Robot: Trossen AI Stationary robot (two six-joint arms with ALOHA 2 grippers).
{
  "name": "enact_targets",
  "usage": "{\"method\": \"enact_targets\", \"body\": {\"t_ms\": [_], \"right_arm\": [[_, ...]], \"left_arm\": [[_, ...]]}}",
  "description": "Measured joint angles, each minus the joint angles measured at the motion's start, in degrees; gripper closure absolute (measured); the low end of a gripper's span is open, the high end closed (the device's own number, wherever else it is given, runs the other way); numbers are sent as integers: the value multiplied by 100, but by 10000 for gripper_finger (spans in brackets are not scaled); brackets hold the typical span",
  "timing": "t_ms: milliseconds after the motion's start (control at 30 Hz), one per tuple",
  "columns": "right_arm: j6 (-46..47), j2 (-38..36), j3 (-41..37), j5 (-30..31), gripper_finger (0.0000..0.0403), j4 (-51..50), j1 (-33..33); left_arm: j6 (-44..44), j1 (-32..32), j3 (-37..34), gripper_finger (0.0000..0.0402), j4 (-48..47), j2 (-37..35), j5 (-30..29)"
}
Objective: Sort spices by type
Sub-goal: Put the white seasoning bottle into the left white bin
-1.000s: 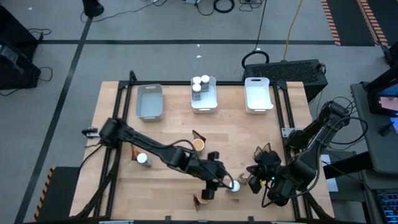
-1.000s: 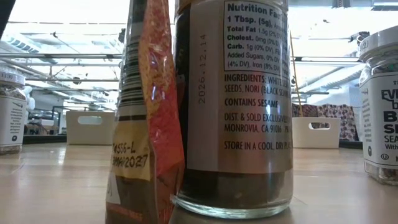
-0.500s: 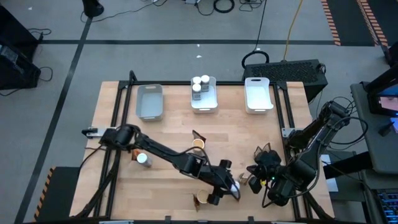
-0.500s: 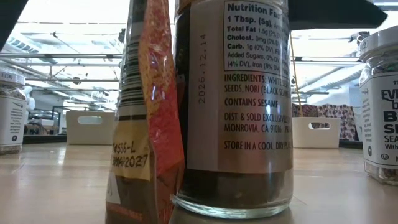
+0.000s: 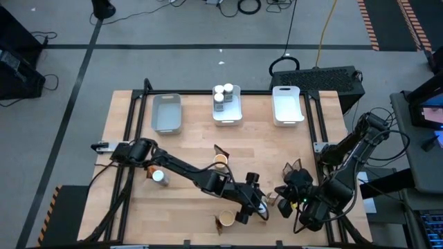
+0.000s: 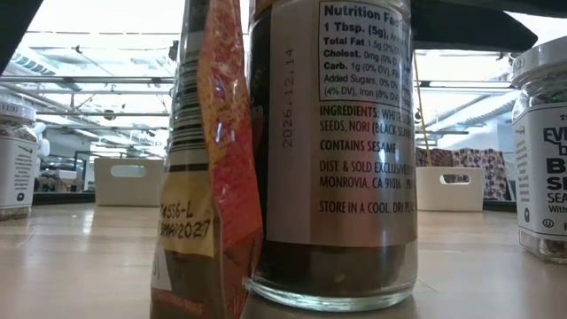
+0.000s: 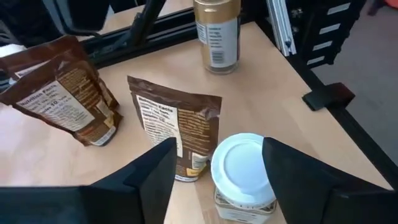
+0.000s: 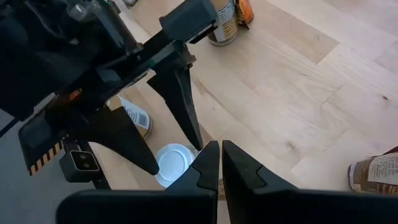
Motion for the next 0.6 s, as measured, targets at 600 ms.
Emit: {"method": "enact_targets", "body": {"t_ms": [600], "right_arm": [[-2,0,0,2,403,-185,-2]], "left_arm": [[104,77,-2,34,-42,50,554]]}}
